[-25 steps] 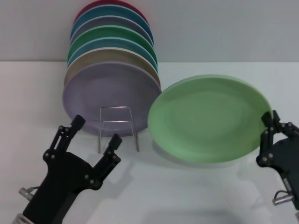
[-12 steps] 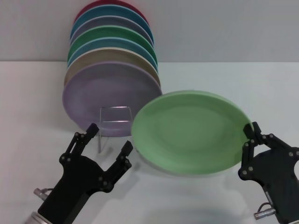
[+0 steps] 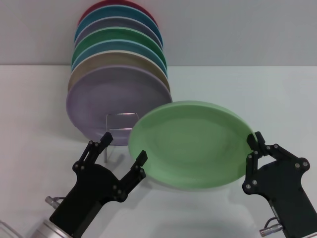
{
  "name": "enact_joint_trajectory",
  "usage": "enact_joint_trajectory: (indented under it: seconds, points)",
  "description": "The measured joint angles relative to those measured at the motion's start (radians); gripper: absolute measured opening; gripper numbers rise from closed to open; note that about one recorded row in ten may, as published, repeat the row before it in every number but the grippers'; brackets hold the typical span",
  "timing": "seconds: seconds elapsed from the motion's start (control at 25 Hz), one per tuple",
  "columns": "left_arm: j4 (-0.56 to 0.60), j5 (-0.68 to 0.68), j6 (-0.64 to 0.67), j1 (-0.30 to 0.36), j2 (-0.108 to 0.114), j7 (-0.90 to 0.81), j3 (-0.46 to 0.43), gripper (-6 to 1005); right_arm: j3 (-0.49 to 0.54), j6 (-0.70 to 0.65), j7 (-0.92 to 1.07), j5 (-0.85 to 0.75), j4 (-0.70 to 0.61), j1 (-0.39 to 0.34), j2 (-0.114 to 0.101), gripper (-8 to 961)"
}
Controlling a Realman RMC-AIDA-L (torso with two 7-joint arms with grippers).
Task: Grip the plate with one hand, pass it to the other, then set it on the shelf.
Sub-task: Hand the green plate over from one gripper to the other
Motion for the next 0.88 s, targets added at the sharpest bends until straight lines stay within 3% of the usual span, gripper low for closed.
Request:
enact_joint_trajectory:
  seconds: [0.76,0.88]
  points:
    - [0.008,-0.002,-0.044,-0.026,0.000,0.000,-0.023,859,-0.021,0.011,-0.002,0.001,-0.008,0.010,0.000,18]
    - [0.009,-0.002,-0.045,-0.027,0.001,0.000,-0.025,702,-0.022,0.014,-0.002,0.001,-0.009,0.014,0.000,18]
